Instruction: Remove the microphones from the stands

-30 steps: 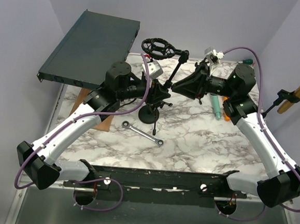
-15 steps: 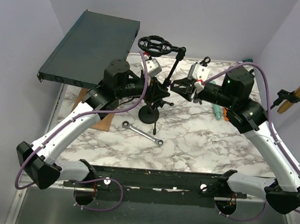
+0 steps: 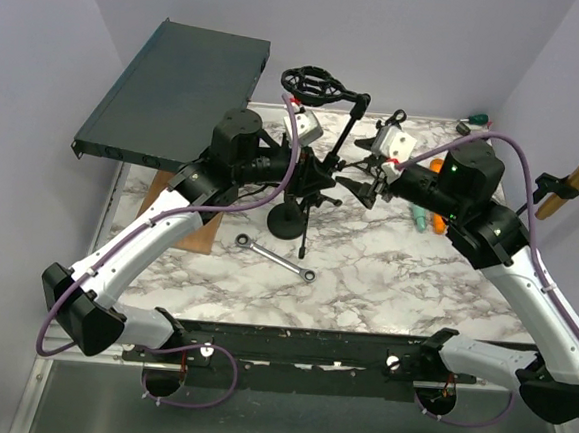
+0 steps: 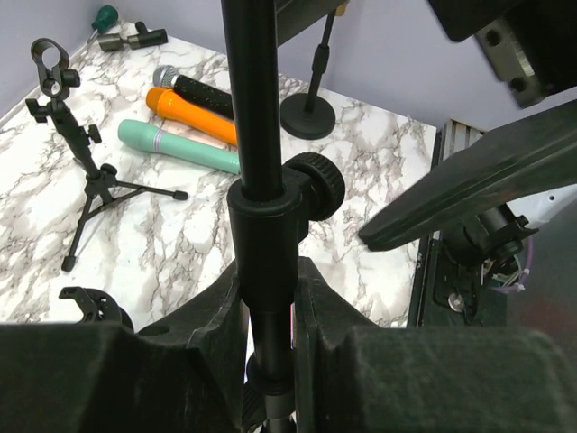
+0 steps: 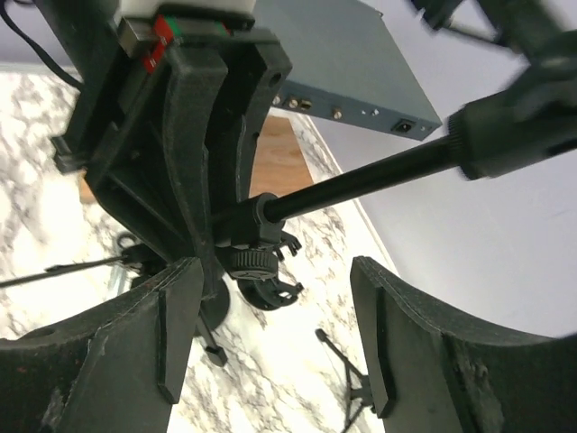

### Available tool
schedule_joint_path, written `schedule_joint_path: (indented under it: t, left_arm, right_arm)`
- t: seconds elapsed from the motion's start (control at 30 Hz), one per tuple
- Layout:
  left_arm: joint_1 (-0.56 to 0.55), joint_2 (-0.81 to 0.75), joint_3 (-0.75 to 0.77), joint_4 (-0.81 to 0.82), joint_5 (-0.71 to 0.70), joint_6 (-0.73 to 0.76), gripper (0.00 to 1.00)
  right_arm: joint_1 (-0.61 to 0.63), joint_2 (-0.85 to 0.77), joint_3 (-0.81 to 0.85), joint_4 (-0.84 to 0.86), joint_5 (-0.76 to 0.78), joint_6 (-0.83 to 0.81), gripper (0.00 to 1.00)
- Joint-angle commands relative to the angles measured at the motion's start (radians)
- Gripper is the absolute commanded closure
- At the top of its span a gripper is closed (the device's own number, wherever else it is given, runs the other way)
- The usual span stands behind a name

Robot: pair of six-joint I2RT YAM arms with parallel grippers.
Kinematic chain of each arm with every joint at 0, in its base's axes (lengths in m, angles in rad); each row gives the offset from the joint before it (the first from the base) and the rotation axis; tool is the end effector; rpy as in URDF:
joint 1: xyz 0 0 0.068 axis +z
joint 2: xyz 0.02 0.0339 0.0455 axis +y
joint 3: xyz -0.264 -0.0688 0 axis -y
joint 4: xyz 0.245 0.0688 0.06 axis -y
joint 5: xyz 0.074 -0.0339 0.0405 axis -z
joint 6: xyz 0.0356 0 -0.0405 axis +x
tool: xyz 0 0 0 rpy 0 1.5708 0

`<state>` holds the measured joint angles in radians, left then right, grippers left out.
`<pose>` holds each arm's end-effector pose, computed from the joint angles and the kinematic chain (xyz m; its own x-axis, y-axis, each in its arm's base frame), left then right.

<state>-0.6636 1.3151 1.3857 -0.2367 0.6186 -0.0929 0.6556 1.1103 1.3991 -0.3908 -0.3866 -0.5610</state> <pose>0.2197 -0.1980 0.4290 -0.2180 0.0745 -0.9731 0.9362 0.2977 -0.1870 0.1716 0.1489 0.4664 0.3902 -0.3215 -0.8627 -0.7728 0.3950 -0.4968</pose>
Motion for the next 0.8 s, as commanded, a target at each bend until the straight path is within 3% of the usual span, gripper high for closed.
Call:
schedule_joint_path:
  t: [0.0, 0.37, 0.63, 0.77]
  left_arm:
    - [-0.005, 0.006, 0.050, 0.025, 0.024, 0.024, 1.00]
    - [-0.004, -0.019, 0.021, 0.036, 0.024, 0.031, 1.00]
    - [-0.004, -0.034, 0.010, 0.038, 0.009, 0.021, 1.00]
    - [-0.005, -0.030, 0.009, 0.033, 0.000, 0.018, 1.00]
  right_arm:
    - [-0.039, -0.033, -0.012, 0.058, -0.103, 0.216, 0.26]
    - [-0.195, 0.023, -0.074, 0.236, -0.388, 0.674, 0.30]
    - [-0.221, 0.037, -0.087, 0.293, -0.462, 0.738, 0.37]
    - [-0.225, 0.021, -0.071, 0.279, -0.413, 0.706, 0.31]
